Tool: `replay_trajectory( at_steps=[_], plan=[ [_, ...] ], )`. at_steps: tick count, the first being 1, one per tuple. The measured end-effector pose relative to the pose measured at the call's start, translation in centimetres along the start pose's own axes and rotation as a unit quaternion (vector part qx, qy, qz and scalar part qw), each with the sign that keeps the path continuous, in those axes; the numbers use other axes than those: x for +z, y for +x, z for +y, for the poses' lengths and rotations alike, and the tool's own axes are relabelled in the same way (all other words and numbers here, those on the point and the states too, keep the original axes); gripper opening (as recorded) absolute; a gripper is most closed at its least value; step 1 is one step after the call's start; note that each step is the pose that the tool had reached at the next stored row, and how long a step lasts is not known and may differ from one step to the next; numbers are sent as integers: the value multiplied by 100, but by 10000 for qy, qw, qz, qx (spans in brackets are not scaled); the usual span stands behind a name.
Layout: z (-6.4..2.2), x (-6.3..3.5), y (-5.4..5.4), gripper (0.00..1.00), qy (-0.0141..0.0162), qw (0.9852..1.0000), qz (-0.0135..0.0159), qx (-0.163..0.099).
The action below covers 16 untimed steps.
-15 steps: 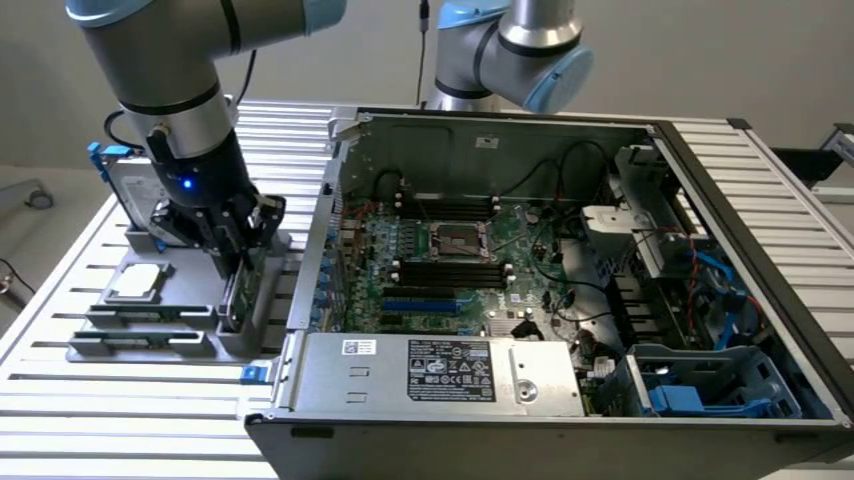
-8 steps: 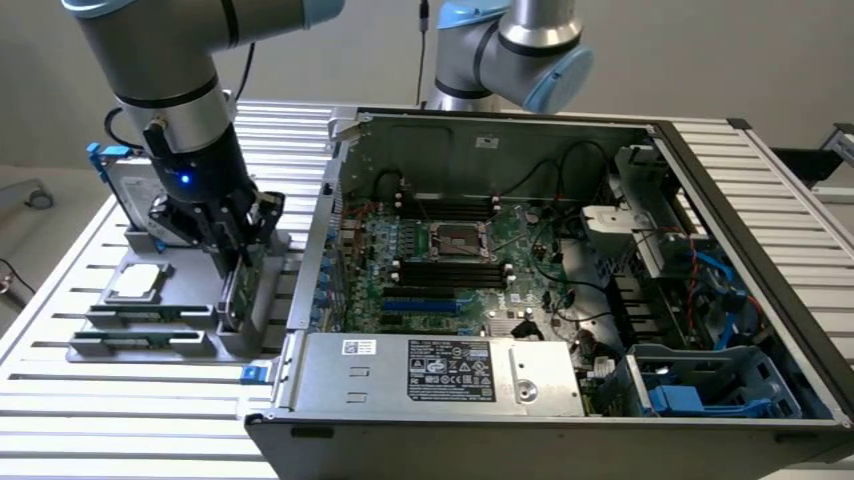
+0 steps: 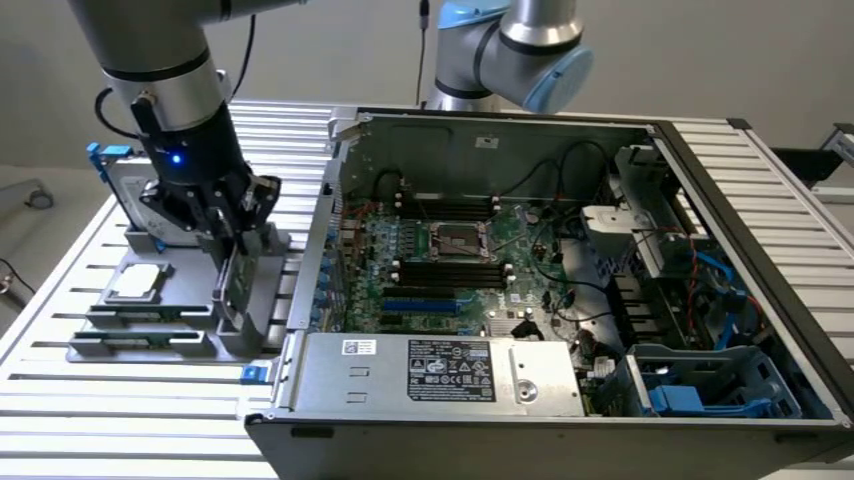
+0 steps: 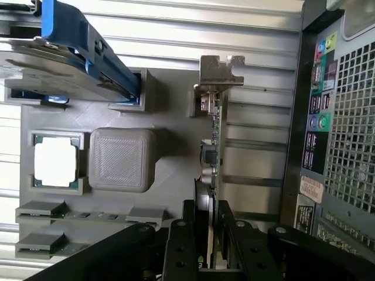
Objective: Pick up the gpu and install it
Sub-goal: 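Pick up the gpu and move the gpu toward the slot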
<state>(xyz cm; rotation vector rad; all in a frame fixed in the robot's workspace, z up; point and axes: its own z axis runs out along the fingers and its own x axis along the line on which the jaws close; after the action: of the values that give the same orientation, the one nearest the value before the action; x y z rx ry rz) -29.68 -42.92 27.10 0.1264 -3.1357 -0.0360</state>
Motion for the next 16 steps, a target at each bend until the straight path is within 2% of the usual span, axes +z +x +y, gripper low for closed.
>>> replay_trajectory(
  at_steps=[6,16],
  plan=[
    [5,-225,0,27,0,10000,0,2],
    [15,-677,-10,27,0,10000,0,9]
  ],
)
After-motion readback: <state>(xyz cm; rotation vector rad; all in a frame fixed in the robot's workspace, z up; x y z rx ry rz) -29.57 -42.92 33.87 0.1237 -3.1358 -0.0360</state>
